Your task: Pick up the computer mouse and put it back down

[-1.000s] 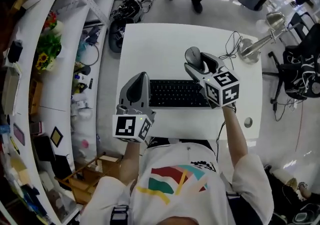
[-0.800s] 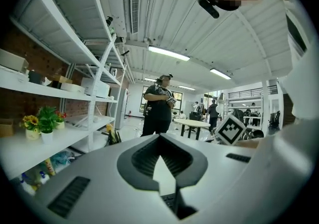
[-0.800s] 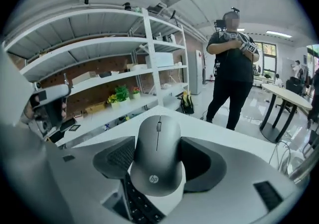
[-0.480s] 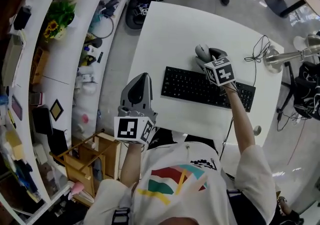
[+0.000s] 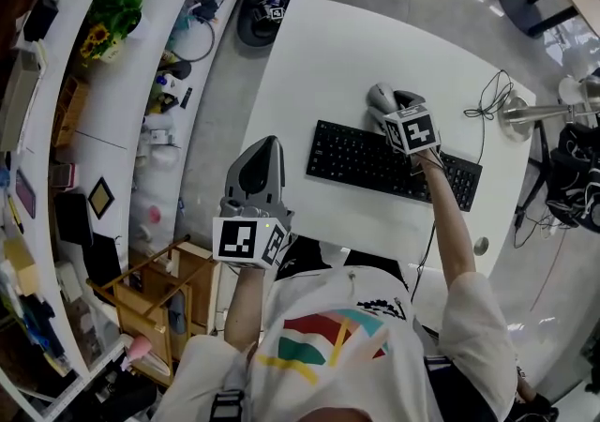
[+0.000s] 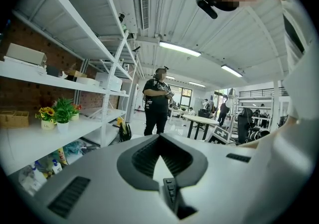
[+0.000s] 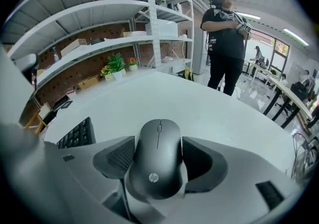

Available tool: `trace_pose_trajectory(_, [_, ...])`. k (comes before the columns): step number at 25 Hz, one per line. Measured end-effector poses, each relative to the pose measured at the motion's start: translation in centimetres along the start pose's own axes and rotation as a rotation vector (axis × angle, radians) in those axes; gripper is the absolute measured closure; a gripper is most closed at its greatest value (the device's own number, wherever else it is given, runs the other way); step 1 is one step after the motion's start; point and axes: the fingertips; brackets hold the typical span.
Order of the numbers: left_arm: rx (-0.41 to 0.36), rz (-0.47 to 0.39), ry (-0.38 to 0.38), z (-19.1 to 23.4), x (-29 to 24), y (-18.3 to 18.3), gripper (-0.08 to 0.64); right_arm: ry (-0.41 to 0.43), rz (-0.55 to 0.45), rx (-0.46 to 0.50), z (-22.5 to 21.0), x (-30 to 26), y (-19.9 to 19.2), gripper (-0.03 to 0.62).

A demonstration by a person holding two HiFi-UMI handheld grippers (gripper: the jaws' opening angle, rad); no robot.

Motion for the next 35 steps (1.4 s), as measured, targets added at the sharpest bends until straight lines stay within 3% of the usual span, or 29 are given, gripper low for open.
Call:
trace_pose_trajectory(8, [0.002, -0.015, -0.051, -1.3, -0.4, 1.1, 0.515, -0.059, -0.048, 0.052, -0.1, 1.5, 1.4, 0.293])
trace_pose_trajectory(13, [0.034, -0.057, -0.097, -1.8, -1.2, 2.9, 0.515, -0.083, -0.26, 0.027, 0.5, 8.6, 6.9, 0.295])
trace_pose_trajectory(17, [0.02, -0.1, -0.158, -4.6, -2.2, 5.5, 0.515, -0.086, -0.428, -0.016, 1.3, 16.7, 9.8, 0.296])
trace_pose_trajectory(18, [0.015, -0.112, -0.178, -5.6, -2.4, 6.2, 0.515, -0.099, -0.473, -0.029, 1.5, 18.9, 10.2, 0.32])
trace_pose_trajectory(21, [-0.012, -0.155, -0.252, -9.0, -3.2, 8.7, 0.515, -0.211, -0.643, -0.052, 1.1, 26.4, 11.1, 0.576])
trace_pose_trajectory(24, [-0.053, -0.186, -0.323, -12.7, -3.2, 10.8, 0.515, -0.301, -0.772, -0.089, 1.1, 33.2, 10.6, 0.578])
trace_pose_trajectory(28, [-0.104, -0.212, -0.416, -17.5, -3.5, 12.0, 0.515, -0.382, -0.87, -0.143, 1.2, 39.5, 8.4, 0.578])
trace_pose_trajectory(35, [-0.14, -0.22, -0.571, -24.7, -2.7, 12.4, 0.515, -0.485, -0.889, -0.226, 1.5, 44.7, 2.0, 0.58])
Point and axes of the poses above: the fingertips, and each gripper's own axes: x backward along the fingers, z to its left, y out of its top, and after that the axes turned 1 degree about z, right-handed
